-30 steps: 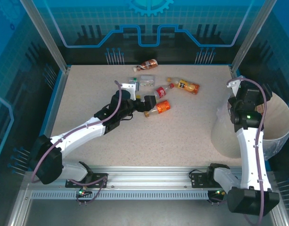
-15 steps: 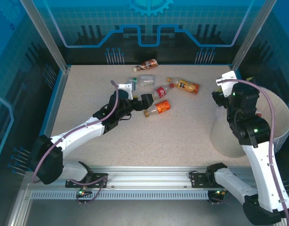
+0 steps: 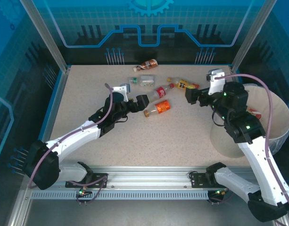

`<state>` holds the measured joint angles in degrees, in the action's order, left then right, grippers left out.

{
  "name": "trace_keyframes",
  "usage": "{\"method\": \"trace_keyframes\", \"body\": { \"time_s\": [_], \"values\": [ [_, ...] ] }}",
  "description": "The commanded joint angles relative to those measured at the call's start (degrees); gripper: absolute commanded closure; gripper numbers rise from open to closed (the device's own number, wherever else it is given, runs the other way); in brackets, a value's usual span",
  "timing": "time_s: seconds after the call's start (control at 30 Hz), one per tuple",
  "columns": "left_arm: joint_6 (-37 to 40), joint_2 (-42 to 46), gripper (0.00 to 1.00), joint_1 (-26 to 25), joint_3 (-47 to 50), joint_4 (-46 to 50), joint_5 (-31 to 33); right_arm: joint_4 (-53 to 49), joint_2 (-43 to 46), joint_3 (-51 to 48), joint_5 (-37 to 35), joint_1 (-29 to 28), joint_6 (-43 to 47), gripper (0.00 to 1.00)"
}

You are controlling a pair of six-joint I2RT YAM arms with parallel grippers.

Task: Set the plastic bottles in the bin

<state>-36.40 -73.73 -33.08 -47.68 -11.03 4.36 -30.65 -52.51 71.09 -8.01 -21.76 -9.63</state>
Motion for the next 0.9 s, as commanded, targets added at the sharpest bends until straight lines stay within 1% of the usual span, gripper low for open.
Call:
{"method": "trace_keyframes", "body": {
  "time_s": [0.0, 0.13, 0.27, 0.43, 0.57, 0.63, 0.7, 0.73, 0.8, 0.87],
  "values": [
    [-1.4, 1.8, 0.01, 0.6, 1.5, -1.2, 1.4, 7.3, -1.1, -3.6, 3.4, -3.4, -7.6, 0.00],
    [-2.2, 2.4, 0.01, 0.8, 2.1, -0.6, 1.7, 7.3, -5.2, -5.6, 1.6, -6.4, -10.0, 0.00],
    [-3.1, 3.4, 0.01, 1.4, 2.6, 0.2, 0.9, 4.6, -9.3, -6.1, -5.9, -8.3, -13.7, 0.00],
    [-3.2, 5.0, 0.01, 2.2, 3.6, 1.7, 0.6, 8.0, -12.8, -11.0, -13.2, -8.4, -20.5, 0.00],
    [-3.0, 6.2, 0.01, 2.7, 4.6, 2.1, 0.4, 10.3, -17.3, -13.7, -15.3, -7.6, -25.8, 0.00],
    [-2.9, 6.8, 0.01, 3.0, 4.9, 2.3, 0.5, 11.0, -19.9, -14.5, -15.4, -6.5, -28.6, 0.00],
    [-2.7, 7.1, 0.01, 3.1, 5.2, 2.6, 0.3, 11.4, -23.3, -14.6, -13.7, -4.7, -30.5, 0.00],
    [-2.7, 7.2, 0.01, 3.2, 5.1, 2.8, 0.3, 12.0, -24.7, -14.4, -11.9, -3.9, -29.4, 0.01],
    [-2.6, 7.4, 0.01, 3.4, 5.3, 3.4, 0.2, 12.8, -28.5, -12.3, -7.8, -2.0, -22.9, 0.02],
    [-2.8, 7.7, 0.01, 3.6, 5.3, 4.3, 0.2, 11.0, -32.1, -8.8, -6.2, 0.5, -17.9, 0.02]
  ]
}}
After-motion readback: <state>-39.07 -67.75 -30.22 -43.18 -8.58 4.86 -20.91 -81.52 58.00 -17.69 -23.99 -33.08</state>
